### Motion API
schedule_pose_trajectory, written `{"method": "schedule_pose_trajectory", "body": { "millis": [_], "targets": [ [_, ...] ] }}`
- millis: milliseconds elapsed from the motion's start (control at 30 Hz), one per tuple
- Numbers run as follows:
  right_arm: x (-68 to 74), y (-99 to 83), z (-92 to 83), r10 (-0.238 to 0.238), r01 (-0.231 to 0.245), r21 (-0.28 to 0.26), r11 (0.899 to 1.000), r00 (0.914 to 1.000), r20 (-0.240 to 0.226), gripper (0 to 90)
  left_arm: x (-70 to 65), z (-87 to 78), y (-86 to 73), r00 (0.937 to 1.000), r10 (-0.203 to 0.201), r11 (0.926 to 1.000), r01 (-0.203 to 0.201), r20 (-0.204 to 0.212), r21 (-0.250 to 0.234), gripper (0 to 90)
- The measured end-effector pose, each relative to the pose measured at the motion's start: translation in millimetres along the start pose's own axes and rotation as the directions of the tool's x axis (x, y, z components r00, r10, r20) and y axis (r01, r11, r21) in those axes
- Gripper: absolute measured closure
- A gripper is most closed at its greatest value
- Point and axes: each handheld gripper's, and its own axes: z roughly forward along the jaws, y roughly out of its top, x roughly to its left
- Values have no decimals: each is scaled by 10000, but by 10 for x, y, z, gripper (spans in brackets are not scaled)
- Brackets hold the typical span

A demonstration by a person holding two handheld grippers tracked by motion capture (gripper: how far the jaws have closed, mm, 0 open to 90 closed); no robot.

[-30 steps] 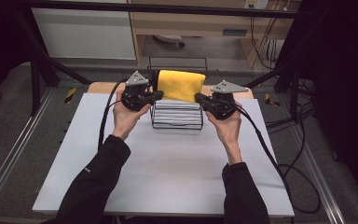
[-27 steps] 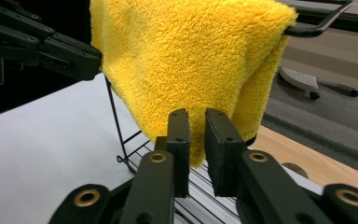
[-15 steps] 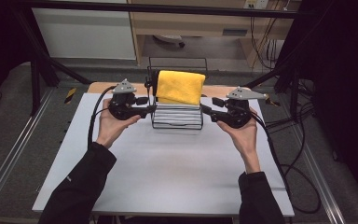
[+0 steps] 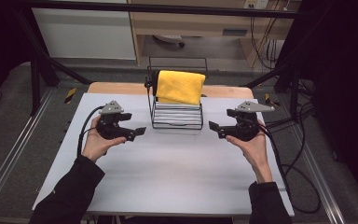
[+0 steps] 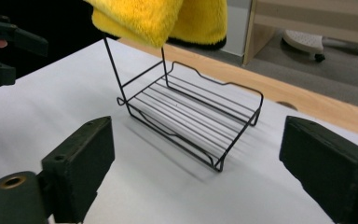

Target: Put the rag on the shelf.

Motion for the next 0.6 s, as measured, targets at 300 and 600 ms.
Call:
{"method": "schedule_pose_trajectory", "body": {
  "millis": [300,600],
  "targets": [
    [-28,-364,12,275,-266,516,9983,9995,-178,50,63,-70,-451,9982,-412,9984,428,-433,369,91],
    [-57,-797,32,678,-651,1025,9926,9974,-228,7,111,-136,-877,9951,-723,9959,756,-669,490,104]
  ]
}}
